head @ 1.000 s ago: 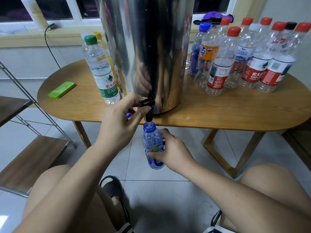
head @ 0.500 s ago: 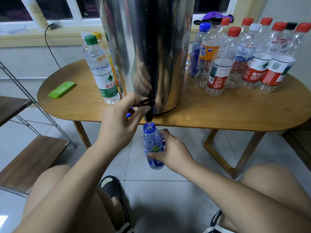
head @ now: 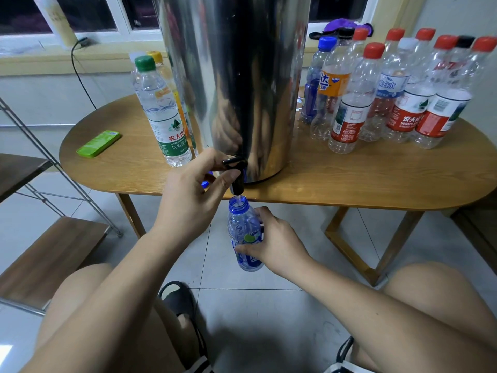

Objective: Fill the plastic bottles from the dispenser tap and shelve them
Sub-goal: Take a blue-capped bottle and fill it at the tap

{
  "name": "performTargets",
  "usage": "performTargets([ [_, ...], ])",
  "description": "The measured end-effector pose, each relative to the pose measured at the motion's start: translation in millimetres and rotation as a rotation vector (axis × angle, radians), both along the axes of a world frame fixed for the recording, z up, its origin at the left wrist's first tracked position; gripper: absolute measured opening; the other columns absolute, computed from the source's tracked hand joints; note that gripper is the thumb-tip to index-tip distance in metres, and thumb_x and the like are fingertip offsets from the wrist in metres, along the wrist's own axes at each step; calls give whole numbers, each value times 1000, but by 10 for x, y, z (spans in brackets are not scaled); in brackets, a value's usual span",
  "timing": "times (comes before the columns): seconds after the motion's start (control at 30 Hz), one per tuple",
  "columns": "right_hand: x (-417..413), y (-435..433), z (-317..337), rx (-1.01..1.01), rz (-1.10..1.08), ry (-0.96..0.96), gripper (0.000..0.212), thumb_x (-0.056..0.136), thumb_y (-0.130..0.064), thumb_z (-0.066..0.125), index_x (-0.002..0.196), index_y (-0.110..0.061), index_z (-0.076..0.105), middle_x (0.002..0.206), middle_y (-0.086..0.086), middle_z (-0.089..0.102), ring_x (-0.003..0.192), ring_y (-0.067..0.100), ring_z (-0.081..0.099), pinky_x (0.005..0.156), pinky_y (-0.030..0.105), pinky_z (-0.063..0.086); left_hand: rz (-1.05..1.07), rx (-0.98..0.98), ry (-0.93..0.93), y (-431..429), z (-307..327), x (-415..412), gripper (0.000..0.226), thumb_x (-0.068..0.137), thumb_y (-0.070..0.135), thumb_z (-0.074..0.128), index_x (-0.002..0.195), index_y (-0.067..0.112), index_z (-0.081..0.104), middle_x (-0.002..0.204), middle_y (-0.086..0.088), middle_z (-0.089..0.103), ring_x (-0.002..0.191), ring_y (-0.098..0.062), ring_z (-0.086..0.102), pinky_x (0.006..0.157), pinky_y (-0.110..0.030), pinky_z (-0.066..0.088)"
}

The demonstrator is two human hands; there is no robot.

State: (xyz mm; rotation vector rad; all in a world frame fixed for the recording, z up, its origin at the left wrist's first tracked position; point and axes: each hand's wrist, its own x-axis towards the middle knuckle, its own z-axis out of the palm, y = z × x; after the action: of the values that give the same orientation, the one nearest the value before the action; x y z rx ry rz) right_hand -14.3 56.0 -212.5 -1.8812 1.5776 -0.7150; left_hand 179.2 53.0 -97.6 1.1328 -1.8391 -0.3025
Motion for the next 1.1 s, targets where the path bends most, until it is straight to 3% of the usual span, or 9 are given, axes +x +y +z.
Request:
performTargets([
  [1.1,-10,1,-27,-3,-3,22,77,71,-58,94,130,-33,52,128,-11,72,112,17,70,90,42,62,11,12,-3,2,-3,5,13,105,19,73,117,15,74,104,7,76,99,-19,69,80,-48,56],
])
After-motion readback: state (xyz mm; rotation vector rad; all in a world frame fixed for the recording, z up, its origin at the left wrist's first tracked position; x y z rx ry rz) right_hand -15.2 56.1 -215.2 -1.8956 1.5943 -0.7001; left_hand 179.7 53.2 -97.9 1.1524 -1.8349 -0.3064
